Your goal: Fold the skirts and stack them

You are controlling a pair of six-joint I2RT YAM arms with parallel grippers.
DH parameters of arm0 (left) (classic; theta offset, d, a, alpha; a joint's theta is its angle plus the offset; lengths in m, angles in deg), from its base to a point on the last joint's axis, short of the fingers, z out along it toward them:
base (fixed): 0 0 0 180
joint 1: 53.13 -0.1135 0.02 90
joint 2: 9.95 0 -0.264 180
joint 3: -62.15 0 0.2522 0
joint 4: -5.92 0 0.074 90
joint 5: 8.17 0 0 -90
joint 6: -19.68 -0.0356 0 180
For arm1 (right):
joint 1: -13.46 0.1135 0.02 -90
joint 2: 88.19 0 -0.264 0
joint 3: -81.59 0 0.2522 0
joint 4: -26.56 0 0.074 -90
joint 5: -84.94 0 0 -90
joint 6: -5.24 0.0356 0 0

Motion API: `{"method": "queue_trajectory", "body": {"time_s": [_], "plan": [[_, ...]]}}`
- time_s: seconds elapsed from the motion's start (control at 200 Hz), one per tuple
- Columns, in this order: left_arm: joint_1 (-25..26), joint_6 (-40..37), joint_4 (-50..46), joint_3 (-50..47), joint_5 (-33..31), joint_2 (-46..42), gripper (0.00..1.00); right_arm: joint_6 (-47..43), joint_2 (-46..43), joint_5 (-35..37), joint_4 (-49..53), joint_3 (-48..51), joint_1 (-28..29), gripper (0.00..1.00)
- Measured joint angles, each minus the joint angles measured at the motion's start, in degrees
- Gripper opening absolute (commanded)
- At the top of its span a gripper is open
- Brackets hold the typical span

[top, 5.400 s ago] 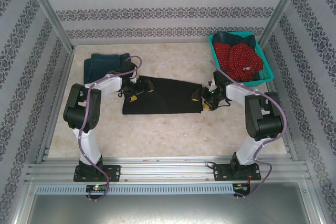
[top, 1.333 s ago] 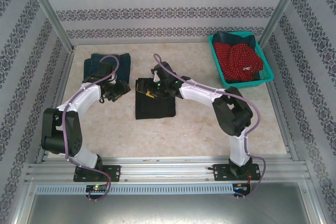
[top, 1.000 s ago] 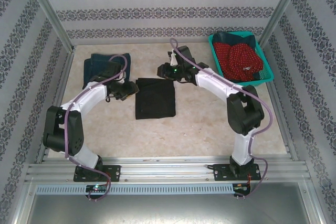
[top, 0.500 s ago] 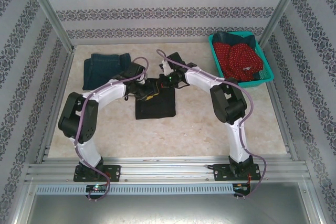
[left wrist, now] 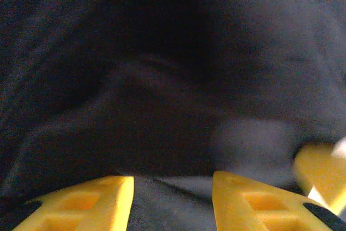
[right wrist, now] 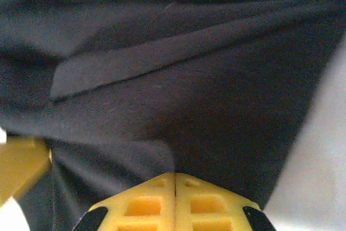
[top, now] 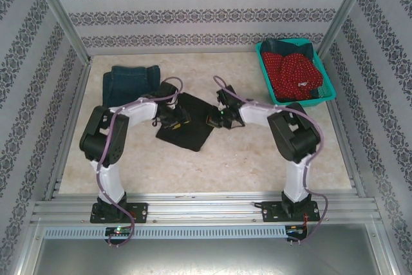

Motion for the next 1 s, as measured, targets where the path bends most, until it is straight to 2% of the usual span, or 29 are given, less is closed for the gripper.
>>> {"method": "queue_trajectory", "body": {"time_s": [0.135,0.22,0.37,0.43,0.525,0.61,0.789,0.999], "plan": [[1.2,-3.8,-4.1,18.1,-0.3,11.0,0.54,11.3,-6.3,3.6,-9.1,8.7,6.7,0.19],[2.1,-5.7,-5.6,22.2,-0.9,12.1,0.63,13.3,-11.0,6.6,-10.2,11.1,8.0,0.27],[2.4,-7.9,-9.2,19.7,-3.1,4.7,0.69,9.4,-18.7,10.5,-8.3,11.5,0.8,0.37],[2.2,-8.5,-9.6,17.2,-3.5,0.3,0.70,6.0,-19.1,10.6,-6.9,10.4,-3.1,0.45],[1.7,-9.4,-9.8,13.8,-3.1,-5.1,0.71,0.2,-17.3,9.0,-4.7,7.7,-8.1,0.48],[1.2,-10.2,-9.8,13.1,-1.8,-5.9,0.72,-4.6,-14.3,6.8,-2.8,4.5,-9.7,0.49],[-0.8,-11.2,-8.7,14.4,5.5,0.5,0.72,-12.5,-5.6,0.5,0.9,-5.1,-8.9,0.51],[-3.5,-11.2,-7.1,14.7,8.5,7.9,0.73,-15.9,4.1,-2.7,4.4,-15.4,-7.6,0.58]]}}
